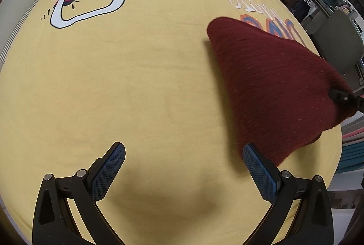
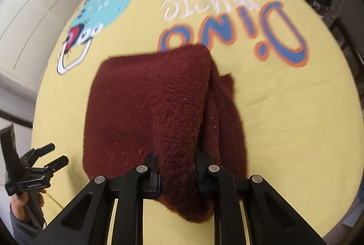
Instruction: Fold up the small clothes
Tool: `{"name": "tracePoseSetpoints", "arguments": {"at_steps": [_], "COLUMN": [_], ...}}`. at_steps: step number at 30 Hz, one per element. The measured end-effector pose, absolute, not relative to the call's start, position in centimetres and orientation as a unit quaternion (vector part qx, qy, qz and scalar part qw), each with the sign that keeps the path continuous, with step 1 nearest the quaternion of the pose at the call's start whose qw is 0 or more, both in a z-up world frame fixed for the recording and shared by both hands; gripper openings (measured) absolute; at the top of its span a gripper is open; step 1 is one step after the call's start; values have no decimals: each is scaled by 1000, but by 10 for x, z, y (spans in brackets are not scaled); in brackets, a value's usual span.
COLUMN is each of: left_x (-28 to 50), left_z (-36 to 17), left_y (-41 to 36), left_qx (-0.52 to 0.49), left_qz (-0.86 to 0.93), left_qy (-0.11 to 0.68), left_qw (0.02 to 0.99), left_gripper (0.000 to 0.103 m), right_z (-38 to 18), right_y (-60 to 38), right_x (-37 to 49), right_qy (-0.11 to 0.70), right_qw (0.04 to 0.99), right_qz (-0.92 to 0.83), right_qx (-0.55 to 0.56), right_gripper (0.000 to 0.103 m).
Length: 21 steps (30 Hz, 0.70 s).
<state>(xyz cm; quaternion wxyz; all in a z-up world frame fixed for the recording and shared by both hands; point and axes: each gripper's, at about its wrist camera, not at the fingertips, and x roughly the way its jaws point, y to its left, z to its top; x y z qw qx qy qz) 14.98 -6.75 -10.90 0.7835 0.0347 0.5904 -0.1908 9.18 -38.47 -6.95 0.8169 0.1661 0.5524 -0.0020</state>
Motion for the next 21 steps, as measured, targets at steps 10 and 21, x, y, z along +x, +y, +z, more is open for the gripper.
{"name": "tracePoseSetpoints", "arguments": {"at_steps": [10, 21], "left_x": [145, 144], "left_z": [-116, -117], "left_y": [-85, -96], "left_qx": [41, 46], "left_qz": [-196, -195], "left_qy": [591, 595], "left_qw": [781, 778], "left_gripper": [102, 102], "right_z": [-127, -115], "right_y": [-403, -404], "right_x": [49, 50], "right_qy": [587, 588], "right_qw": [793, 795], "right_qz": [-42, -74], "right_qx": [158, 127], "right_gripper": [20, 71]}}
